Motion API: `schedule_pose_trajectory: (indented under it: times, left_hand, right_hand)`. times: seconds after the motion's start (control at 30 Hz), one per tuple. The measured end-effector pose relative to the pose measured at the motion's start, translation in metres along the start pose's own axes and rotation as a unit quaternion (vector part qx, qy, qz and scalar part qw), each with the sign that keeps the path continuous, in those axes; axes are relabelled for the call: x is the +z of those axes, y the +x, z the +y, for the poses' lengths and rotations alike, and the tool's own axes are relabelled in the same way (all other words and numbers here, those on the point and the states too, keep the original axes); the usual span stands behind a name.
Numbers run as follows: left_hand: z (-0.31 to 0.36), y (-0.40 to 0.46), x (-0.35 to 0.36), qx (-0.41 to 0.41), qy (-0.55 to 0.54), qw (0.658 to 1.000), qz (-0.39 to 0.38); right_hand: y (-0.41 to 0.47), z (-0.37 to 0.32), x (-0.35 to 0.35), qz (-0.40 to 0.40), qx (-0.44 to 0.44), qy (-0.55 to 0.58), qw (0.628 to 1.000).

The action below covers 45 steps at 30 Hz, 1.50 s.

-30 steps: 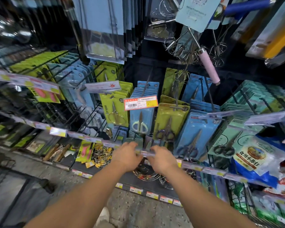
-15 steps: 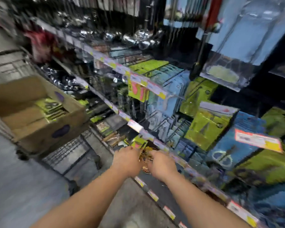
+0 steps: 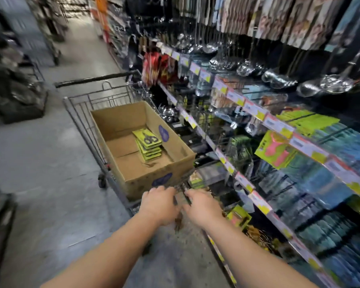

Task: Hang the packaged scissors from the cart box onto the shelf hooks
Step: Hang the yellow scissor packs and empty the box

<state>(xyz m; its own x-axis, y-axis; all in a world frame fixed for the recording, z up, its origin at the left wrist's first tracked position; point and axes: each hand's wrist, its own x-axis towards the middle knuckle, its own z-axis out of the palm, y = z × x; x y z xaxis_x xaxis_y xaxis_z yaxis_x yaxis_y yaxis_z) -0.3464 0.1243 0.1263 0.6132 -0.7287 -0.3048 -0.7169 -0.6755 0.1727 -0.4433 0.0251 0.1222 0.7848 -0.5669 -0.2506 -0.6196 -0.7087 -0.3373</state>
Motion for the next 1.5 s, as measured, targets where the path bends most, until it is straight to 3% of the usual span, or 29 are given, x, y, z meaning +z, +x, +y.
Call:
schedule_pose_trajectory:
  times: [0.43, 1.0, 1.5]
  left_hand:
    - [-0.073, 0.050, -0.023, -0.108, -0.060, 0.992, 0.000]
    - [-0.036, 0.254, -0.075, -0.215, -0.118, 0.968, 0.052]
    - [-0.086, 0.327, -0.068, -0.300, -0.150, 0.942, 0.005]
  right_hand:
    - [0.098, -0.060, 0.003, -0.058, -0.088, -0.008, 0.994]
    - [0.316, -0.001, -0.082, -0.086, -0.155, -0.030, 0.984]
    - [0.411, -0.021, -0.052, -0.164, -0.161, -0.041, 0.972]
